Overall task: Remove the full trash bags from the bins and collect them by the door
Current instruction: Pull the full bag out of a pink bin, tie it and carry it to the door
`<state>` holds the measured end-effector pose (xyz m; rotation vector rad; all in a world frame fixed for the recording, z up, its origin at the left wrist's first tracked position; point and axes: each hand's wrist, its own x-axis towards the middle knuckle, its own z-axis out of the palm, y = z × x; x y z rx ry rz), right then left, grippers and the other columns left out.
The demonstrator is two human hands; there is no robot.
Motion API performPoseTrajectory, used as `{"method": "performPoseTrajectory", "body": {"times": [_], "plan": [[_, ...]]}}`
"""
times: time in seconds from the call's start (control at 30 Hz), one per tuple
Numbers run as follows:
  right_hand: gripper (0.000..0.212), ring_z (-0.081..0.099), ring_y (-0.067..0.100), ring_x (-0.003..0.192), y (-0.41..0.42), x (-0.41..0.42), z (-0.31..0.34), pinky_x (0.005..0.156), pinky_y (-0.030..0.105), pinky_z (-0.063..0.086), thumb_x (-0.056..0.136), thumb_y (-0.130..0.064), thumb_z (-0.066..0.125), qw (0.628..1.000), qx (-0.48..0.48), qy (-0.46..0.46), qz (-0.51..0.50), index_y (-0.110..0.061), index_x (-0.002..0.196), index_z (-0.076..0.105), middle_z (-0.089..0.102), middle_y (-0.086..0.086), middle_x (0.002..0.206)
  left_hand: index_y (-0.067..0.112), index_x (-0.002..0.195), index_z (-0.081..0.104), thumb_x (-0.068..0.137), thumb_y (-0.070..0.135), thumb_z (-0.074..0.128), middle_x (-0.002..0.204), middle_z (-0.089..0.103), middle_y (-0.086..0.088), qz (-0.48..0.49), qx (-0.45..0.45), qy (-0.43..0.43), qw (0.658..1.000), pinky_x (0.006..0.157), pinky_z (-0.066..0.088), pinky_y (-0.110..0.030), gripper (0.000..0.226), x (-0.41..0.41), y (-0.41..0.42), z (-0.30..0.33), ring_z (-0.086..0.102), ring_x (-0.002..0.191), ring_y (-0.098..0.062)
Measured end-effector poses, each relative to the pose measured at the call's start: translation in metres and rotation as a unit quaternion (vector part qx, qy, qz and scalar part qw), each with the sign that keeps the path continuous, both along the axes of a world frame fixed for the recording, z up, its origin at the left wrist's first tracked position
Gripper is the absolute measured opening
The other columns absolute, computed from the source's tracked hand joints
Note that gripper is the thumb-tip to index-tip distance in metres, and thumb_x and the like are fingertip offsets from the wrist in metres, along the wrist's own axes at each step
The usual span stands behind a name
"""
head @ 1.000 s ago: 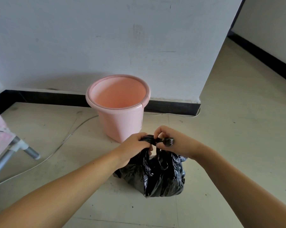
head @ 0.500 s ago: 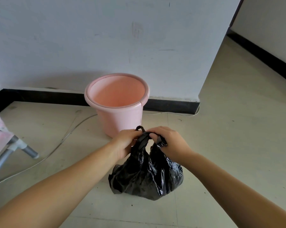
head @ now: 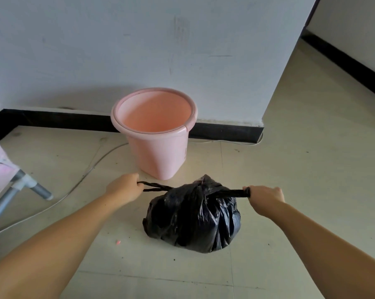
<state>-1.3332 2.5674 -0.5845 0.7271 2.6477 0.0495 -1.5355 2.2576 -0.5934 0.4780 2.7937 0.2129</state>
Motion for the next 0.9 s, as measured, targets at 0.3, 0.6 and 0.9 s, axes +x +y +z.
{"method": "performPoseTrajectory", "body": {"times": [0.3,0.6,0.9], "plan": [[0.027,0.059,0.019,0.077,0.021,0.031,-0.018,0.07,0.028,0.045,0.093,-0.008,0.037,0.991,-0.056,-0.042,-0.115,-0.023,0.104,0.056,0.059,-0.002,0.087,0.016,0.068,0.047,0.09,0.019,0.045,0.06,0.053,-0.002,0.053,0.024,0.008,0.998,0.047,0.029,-0.024,0.022,-0.015,-0.039,-0.019,0.049,0.052,-0.02],[0.021,0.063,0.013,0.065,0.001,-0.024,0.024,0.066,0.029,0.053,0.09,-0.025,0.059,0.654,-0.572,0.389,-0.306,-0.011,0.075,0.062,0.064,0.004,0.071,0.023,0.087,0.065,0.088,-0.003,0.043,0.055,0.059,0.006,0.0,0.459,-0.036,0.888,0.061,0.047,-0.025,0.034,0.015,0.037,0.057,0.057,0.056,-0.021],[0.044,0.067,0.017,0.073,-0.067,-0.042,0.093,0.077,0.029,0.052,0.081,-0.057,0.053,0.711,-0.687,0.15,0.001,-0.016,0.09,0.066,0.071,0.004,0.074,0.054,0.114,0.048,0.069,0.032,0.064,0.08,0.047,0.013,-0.235,0.424,-0.056,0.873,0.066,0.042,-0.02,0.052,0.059,0.096,0.07,0.045,0.065,-0.004]]}}
